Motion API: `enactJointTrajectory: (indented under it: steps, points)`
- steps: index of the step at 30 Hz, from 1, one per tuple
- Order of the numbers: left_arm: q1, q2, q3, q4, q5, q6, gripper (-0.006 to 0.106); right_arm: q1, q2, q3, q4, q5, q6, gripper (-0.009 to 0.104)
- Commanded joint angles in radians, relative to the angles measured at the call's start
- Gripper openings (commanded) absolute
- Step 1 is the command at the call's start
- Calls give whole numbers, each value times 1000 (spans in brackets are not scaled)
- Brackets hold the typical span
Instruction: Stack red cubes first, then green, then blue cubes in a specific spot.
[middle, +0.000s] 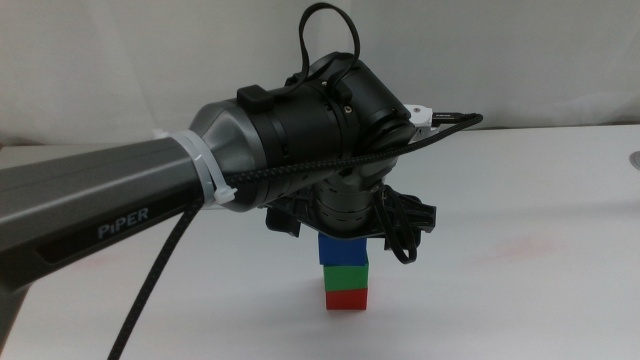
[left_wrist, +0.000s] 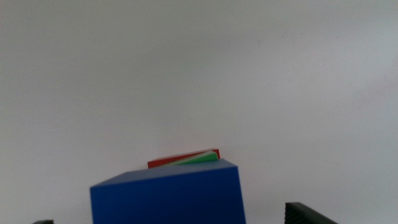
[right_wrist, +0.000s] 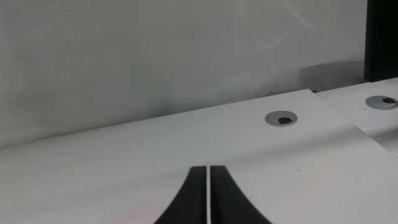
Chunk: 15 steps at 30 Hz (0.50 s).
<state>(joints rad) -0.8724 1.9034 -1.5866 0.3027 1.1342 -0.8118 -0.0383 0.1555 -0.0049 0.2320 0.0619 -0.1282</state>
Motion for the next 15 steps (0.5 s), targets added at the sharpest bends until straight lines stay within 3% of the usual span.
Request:
enactJointTrajectory:
  steps: [1, 8, 15]
  points:
    - [-4, -19, -4, 14, -13, -4, 92, 0, -1, 41, -10, -15, -3, -2]
    - [17, -112, -6, 81, -36, 20, 92, 0, -1, 41, -10, -15, -3, -2]
    - [240, -291, -6, 79, -67, 154, 92, 0, -1, 41, -10, -15, -3, -2]
